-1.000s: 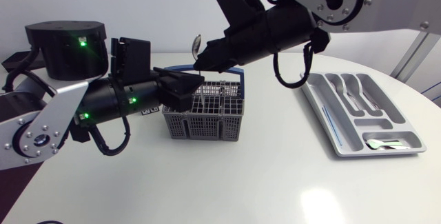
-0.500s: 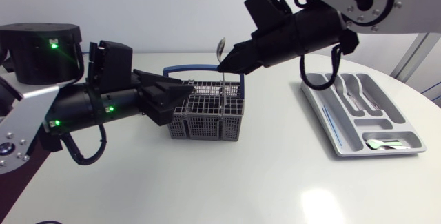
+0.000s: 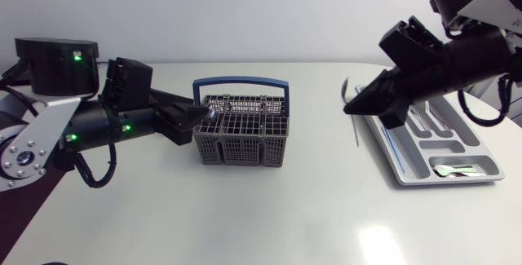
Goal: Transfer all utensils from the basket to the drawer tray.
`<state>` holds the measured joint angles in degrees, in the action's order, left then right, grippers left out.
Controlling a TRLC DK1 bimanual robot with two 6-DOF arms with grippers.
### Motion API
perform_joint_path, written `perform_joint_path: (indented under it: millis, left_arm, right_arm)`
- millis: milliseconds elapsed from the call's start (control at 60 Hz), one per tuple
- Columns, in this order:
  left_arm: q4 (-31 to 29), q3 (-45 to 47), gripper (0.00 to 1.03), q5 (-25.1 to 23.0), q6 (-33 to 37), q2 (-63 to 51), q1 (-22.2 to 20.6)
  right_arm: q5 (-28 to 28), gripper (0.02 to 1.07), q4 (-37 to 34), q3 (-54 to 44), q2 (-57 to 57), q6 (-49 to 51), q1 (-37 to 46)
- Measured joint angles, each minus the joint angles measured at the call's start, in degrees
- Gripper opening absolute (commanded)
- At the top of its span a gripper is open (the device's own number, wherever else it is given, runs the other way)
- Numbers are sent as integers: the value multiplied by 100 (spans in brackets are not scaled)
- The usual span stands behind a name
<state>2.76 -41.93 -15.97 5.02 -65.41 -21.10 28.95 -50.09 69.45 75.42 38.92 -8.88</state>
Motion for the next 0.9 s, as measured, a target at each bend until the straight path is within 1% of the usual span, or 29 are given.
perform_joint_path:
  millis: [167, 367, 533, 683, 900]
  left_arm:
    - [319, 0, 54, -7, 229, -422, 105]
    - [577, 0, 54, -170, 291, -905, 380]
    - [693, 0, 54, -243, 409, -1084, 476]
    - [813, 0, 54, -310, 409, -1187, 542]
    - [835, -2, 54, -328, 409, -1303, 564]
  right_arm:
    - [-24, 8, -210, -286, -26, 1443, 1021]
    - [-302, 8, -227, -664, -4, 3077, 2011]
    - [-616, 8, -173, -874, 243, 4210, 2704]
    - [-997, 8, 400, -957, 632, 4996, 3289]
    - [-1462, 8, 1285, -1086, 1279, 5768, 3897]
